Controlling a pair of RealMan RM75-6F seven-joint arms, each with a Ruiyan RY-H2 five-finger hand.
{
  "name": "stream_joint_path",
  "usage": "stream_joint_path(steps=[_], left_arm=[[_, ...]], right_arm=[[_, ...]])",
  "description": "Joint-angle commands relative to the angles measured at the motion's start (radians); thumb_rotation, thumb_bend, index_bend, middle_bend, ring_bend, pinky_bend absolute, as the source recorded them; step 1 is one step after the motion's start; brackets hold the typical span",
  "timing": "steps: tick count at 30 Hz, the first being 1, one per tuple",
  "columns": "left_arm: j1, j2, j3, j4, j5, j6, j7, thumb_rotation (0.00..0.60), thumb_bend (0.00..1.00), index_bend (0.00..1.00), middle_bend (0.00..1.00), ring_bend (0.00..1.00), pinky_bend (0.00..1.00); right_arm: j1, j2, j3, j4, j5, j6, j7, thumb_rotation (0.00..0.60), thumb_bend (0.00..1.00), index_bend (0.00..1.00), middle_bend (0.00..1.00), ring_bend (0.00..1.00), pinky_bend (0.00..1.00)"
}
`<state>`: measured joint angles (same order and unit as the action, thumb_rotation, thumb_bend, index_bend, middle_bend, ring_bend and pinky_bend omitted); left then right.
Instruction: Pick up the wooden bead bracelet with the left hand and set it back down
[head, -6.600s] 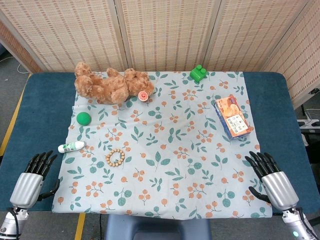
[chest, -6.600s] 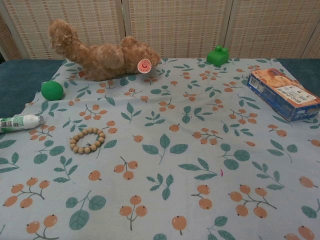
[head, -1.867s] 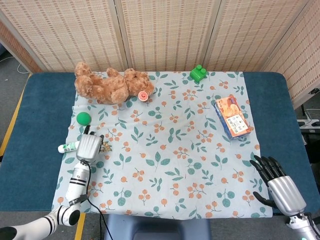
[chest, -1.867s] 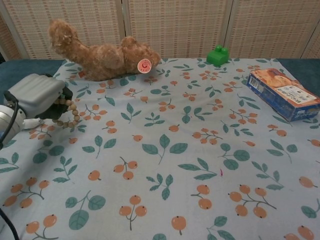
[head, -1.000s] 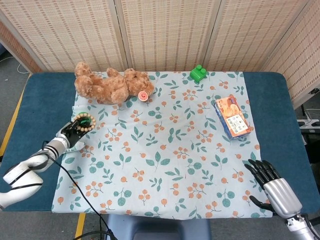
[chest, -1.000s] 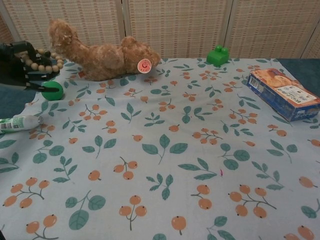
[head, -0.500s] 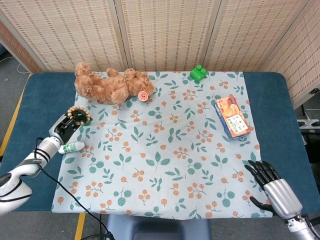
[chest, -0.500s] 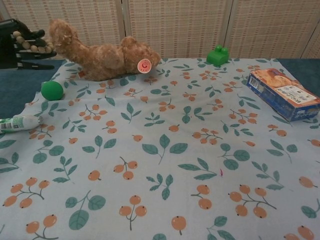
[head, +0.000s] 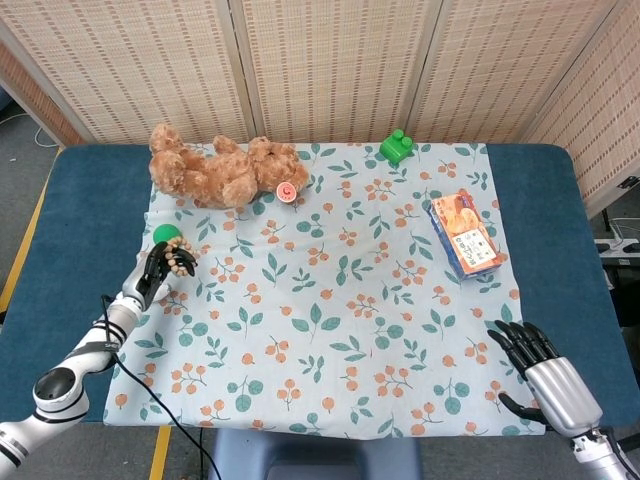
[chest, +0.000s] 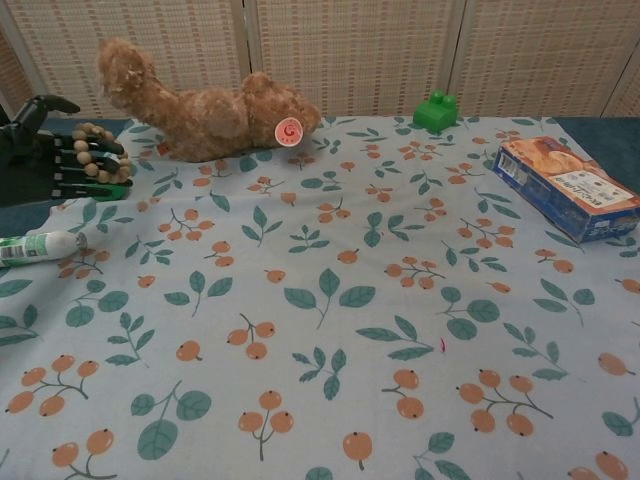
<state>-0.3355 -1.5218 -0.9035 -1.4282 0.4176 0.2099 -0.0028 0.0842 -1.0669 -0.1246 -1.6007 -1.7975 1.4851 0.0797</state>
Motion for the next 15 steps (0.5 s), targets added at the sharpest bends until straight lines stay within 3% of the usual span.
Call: stream_joint_path(steps=[1,8,15], left_arm=[[-0.019,0.006,0.040,0.033,0.042,-0.024,-0.098,0.000,0.48,0.49,0.59,0.28,0.02],[-0.032,0.028,0.062,0.035,0.107,-0.045,-0.206,0.000,0.55,0.51,0.61,0.28,0.02],[-0.034,0.034,0.078,0.016,0.190,-0.036,-0.277,0.024,0.74,0.52,0.61,0.28,0.01]], right_arm=[[0.000,-0.001,0.000,0.000,0.000,0.000,-0.001,0.600,0.15,0.00,0.00,0.00,0.00],[0.000,-0.003,0.000,-0.001,0.003,-0.003,-0.007,0.600,0.15,0.00,0.00,0.00,0.00],[0.000,-0.002,0.002,-0.001,0.006,-0.002,-0.005,0.600,0.15,0.00,0.00,0.00,0.00]])
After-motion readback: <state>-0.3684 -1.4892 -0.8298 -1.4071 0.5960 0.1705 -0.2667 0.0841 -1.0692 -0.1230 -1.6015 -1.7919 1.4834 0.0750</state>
